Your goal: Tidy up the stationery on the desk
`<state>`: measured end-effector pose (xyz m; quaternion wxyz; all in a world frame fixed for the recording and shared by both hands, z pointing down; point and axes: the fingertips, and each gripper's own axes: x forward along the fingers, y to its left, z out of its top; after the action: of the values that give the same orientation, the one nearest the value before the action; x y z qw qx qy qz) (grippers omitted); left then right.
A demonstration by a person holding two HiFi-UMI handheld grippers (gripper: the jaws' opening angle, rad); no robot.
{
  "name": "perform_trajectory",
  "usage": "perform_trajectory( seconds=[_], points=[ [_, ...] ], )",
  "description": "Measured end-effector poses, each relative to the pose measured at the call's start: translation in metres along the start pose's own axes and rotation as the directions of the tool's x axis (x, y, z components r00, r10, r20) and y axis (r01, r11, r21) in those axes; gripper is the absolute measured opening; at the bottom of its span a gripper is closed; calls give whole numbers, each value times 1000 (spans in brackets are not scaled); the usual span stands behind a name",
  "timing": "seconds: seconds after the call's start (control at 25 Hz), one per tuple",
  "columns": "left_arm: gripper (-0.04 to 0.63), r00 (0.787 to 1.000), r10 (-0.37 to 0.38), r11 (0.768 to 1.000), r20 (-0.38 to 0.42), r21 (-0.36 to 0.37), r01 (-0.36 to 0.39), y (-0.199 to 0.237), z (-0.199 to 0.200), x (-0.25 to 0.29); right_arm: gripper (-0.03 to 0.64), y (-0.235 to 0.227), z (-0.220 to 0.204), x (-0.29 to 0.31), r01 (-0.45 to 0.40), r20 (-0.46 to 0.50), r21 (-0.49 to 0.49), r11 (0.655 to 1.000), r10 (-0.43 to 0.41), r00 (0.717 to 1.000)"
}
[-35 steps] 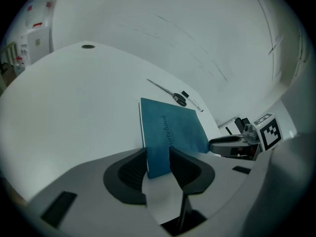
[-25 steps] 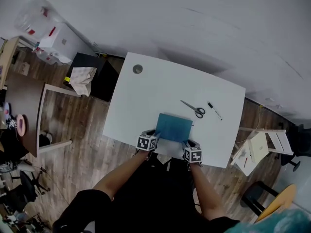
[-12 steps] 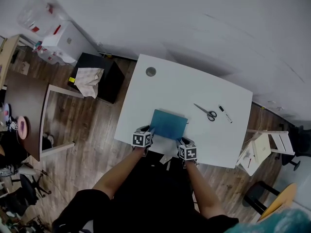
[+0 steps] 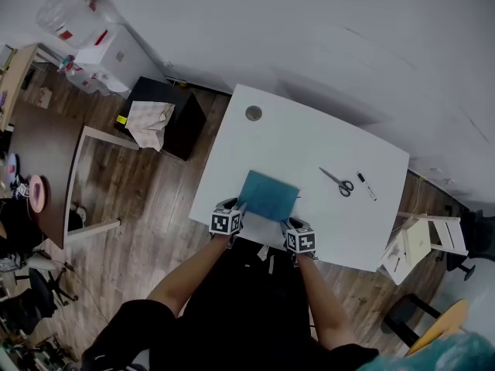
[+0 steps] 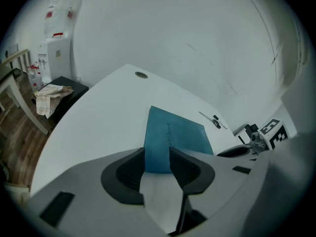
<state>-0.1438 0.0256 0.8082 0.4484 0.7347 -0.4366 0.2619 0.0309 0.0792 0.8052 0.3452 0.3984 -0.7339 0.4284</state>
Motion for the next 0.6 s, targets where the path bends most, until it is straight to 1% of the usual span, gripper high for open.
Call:
perform_trajectory(
  seconds=[0.08,0.2,0.36,0.44,0.6],
  points=[
    [149,1000,-1,1000,6,-16,1,-4,-4,-4,129,-8,8,-6,0,4,-30,1000,0,1000],
    [149,1000,-18,999,15,-41,19,-20,-10,-11,129,-24,28,-16,16,19,-110,994,-14,1000],
    [149,1000,-7,991,21,-135,9,-36,-28,-11,129,-40,65,-17,2,31,-193,981,3,1000],
    [149,1000,3,984,26,-179,2,-42,-32,-12,129,-40,83,-11,-15,13,-267,964,19,1000],
    [149,999,22,969,40,-245,-11,-54,-36,-9,129,-31,108,2,-65,-35,-416,907,55,998]
  ],
)
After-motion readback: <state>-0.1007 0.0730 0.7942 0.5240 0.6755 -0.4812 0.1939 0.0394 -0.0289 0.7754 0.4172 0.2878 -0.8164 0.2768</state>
